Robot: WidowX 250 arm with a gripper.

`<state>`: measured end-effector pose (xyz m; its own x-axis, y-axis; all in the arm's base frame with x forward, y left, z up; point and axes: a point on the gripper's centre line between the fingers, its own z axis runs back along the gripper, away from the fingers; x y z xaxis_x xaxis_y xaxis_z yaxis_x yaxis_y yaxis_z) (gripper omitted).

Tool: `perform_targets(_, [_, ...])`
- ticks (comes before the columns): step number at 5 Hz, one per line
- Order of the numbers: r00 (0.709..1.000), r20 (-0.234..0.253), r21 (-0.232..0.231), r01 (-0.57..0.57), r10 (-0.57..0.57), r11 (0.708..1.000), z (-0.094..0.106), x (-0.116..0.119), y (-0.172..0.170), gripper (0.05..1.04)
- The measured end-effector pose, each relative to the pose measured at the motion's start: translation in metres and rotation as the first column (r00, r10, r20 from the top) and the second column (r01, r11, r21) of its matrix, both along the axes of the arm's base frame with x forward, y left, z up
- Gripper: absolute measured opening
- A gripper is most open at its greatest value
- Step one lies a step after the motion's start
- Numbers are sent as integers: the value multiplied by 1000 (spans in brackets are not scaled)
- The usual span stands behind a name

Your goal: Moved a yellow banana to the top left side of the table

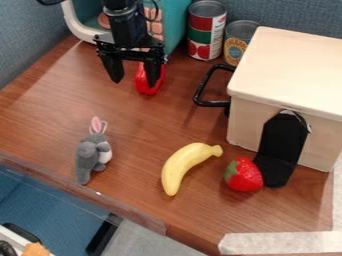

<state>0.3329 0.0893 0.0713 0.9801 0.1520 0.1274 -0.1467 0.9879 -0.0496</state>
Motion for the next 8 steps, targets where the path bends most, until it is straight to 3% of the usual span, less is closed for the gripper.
perform_targets(1, [999, -37, -11, -4, 3, 1000, -13, -4, -2, 1000])
perform_targets(2, [997, -38, -9, 73, -73, 997, -19, -26, -36, 1000])
perform_targets(4, [969, 15, 48, 244, -245, 968, -19, -55, -101, 1000])
perform_targets(5, [964, 7, 96, 265, -267, 959, -28, -58, -121, 1000])
perform_targets(7, [967, -128, 160, 240, -221, 957, -56, -59, -132, 961])
perform_targets(8, [968, -135, 146, 229, -210, 962, -55, -60, -127, 683])
